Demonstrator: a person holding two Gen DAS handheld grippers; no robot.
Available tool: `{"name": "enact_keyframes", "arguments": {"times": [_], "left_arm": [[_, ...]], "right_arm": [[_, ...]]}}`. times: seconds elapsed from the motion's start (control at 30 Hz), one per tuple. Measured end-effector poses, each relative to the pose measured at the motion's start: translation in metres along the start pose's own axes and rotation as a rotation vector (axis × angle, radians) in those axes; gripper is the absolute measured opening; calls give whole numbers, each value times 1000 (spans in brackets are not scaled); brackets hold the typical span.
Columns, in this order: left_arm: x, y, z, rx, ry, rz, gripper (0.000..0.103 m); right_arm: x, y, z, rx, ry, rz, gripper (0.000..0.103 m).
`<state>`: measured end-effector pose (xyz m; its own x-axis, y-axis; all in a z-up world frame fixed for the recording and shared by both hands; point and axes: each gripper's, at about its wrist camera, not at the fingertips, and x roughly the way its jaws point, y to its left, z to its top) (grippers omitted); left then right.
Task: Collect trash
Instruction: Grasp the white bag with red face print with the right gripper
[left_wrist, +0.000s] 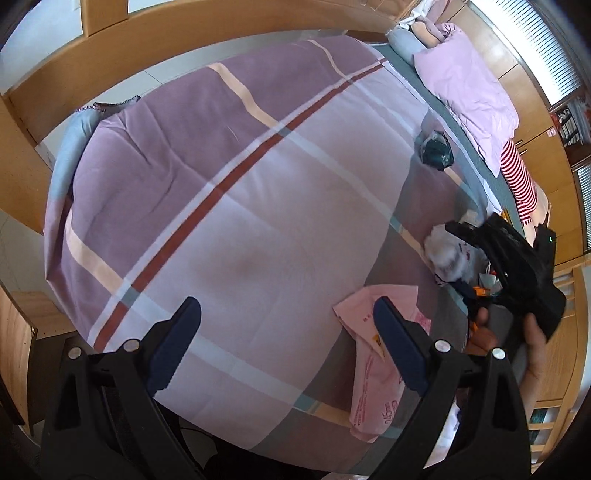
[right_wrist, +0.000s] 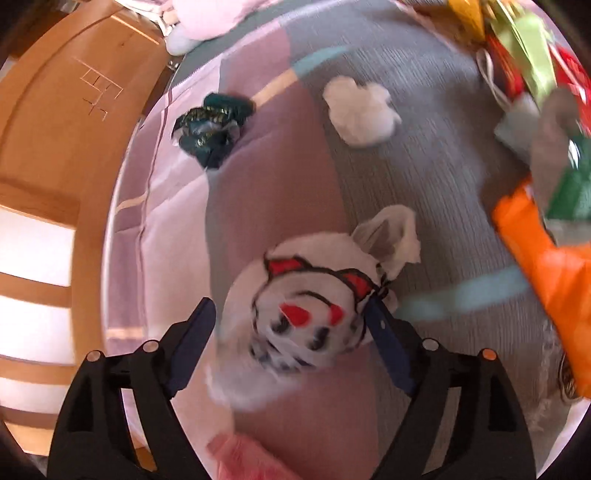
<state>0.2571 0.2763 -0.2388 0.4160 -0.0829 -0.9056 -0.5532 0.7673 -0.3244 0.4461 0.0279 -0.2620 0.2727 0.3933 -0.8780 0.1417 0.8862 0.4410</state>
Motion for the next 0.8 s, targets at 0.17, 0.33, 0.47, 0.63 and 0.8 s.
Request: {"name": "enact_keyframes", "arguments": {"times": [0.17, 0.33, 0.47, 0.63, 0.8], "left_arm": [[3, -12, 0, 56, 16, -46, 94], [24, -56, -17, 240, 129, -146, 94], [50, -88, -34, 374, 190, -110, 88], [67, -105, -52, 504, 155, 40, 34], [16, -113, -60, 584, -42, 41, 29]], "right_arm": [[-15, 21, -12, -268, -36, -138, 28], [-83, 13, -29, -399, -162, -288, 28], [-137, -11, -46, -425, -207, -286, 28], [-194, -31, -93, -477, -255, -271, 28], [-242, -58, -149, -474, -340, -281, 28]]}}
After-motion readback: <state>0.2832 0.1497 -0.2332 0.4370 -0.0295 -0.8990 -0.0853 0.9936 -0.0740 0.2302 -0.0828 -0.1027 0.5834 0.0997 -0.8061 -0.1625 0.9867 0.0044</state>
